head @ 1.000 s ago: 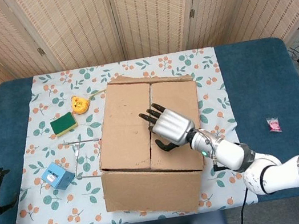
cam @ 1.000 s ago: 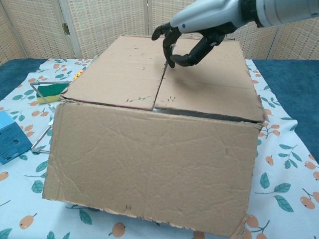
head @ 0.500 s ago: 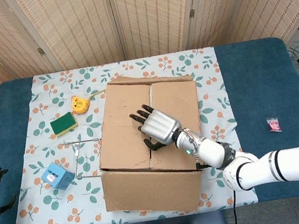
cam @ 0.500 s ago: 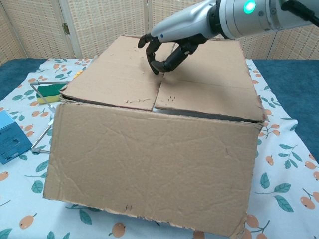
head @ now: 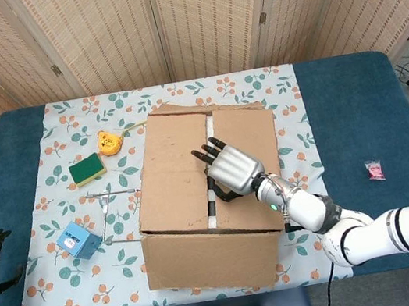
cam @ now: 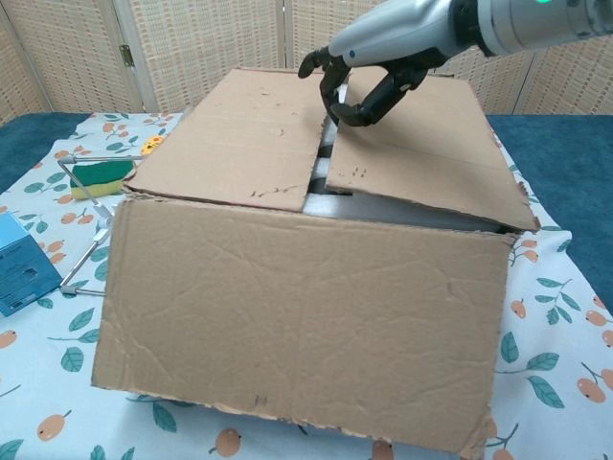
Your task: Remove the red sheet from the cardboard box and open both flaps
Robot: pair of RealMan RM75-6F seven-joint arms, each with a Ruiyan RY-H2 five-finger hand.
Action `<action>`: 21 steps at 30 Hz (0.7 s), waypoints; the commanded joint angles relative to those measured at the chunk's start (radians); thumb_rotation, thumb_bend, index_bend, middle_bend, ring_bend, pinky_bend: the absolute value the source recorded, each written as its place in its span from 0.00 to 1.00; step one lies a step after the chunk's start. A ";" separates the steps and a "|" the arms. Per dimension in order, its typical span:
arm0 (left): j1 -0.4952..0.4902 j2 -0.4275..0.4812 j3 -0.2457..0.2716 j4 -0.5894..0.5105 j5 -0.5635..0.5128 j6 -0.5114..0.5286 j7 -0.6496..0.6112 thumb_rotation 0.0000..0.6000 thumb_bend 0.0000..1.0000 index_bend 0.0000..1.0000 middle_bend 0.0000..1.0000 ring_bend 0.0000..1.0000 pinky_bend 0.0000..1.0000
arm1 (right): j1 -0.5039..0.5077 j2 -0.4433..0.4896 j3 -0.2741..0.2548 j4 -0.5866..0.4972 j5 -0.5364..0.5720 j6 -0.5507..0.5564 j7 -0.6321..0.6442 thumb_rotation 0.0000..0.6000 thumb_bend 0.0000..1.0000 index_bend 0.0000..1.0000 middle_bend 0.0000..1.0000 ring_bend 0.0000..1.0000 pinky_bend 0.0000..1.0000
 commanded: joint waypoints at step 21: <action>0.010 -0.005 -0.001 -0.045 -0.007 0.043 0.078 1.00 0.47 0.14 0.10 0.09 0.02 | -0.568 0.501 -0.191 -0.389 -0.664 0.475 0.208 0.35 0.70 0.42 0.00 0.00 0.00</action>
